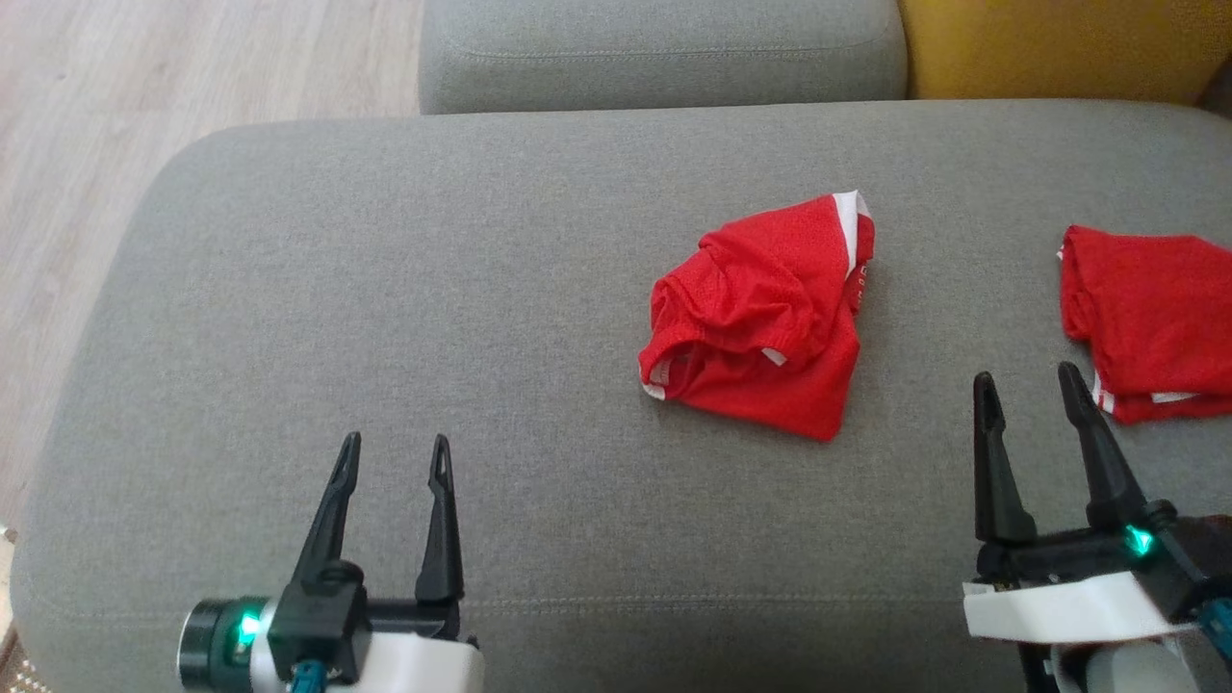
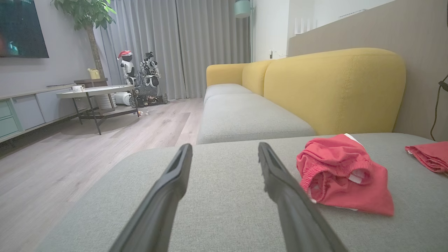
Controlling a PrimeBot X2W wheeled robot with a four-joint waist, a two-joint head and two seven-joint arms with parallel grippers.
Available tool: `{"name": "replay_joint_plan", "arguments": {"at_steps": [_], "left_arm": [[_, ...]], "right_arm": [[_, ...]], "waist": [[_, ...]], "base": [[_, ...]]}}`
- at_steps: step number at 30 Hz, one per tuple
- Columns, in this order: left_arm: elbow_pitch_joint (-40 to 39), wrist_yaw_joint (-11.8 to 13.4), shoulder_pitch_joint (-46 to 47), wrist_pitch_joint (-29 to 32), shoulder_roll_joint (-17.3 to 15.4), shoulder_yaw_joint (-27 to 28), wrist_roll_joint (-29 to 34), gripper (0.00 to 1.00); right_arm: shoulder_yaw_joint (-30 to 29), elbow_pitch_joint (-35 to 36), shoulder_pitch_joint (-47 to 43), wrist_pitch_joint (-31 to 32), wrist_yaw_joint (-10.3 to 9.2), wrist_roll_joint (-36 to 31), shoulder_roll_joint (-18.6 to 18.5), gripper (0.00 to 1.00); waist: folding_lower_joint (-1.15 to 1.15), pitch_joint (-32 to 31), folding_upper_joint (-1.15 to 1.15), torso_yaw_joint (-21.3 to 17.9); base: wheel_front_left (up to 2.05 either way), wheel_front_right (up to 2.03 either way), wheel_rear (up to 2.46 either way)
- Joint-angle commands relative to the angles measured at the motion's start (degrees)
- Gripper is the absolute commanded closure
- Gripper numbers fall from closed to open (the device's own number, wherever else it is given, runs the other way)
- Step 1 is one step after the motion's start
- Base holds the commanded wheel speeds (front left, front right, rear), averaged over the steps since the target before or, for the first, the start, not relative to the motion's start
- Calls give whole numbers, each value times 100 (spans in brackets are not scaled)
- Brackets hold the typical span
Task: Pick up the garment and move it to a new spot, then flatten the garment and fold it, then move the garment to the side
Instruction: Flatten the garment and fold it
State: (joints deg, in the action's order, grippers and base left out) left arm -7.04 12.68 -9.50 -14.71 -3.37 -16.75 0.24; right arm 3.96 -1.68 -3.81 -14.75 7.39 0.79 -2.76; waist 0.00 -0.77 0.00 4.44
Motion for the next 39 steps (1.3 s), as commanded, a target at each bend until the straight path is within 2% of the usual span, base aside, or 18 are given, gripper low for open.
{"name": "replay_joint_plan", "arguments": {"at_steps": [1, 21, 25, 28, 33, 39], "left_arm": [[-134, 45, 258, -29, 13, 133, -14, 0], [-43, 193, 357, -29, -123, -58, 9, 0], [23, 131, 406, -29, -185, -150, 11, 0], [269, -130, 507, -29, -188, -274, -143, 0], [798, -895, 1084, -29, -122, -604, -350, 0], [1306, -1656, 2080, -29, -2, -1130, -430, 0]], "right_arm": [[151, 197, 116, -25, 10, 51, -12, 0], [135, 220, 169, -25, 10, 95, -12, 0], [106, 244, 200, -25, 10, 109, -12, 0], [27, 290, 234, -25, 10, 118, -12, 0], [-75, 409, 443, -25, 10, 119, -12, 0], [-200, 653, 891, -25, 10, 64, -12, 0]], "waist": [[0, 2, 0, -13], [0, 39, 0, -21], [0, 104, 0, -25], [0, 199, 0, -33], [0, 615, 0, -95], [0, 1306, 0, -259]], "base": [[0, 0, 0], [0, 0, 0], [0, 0, 0], [0, 0, 0], [0, 0, 0], [0, 0, 0]]}}
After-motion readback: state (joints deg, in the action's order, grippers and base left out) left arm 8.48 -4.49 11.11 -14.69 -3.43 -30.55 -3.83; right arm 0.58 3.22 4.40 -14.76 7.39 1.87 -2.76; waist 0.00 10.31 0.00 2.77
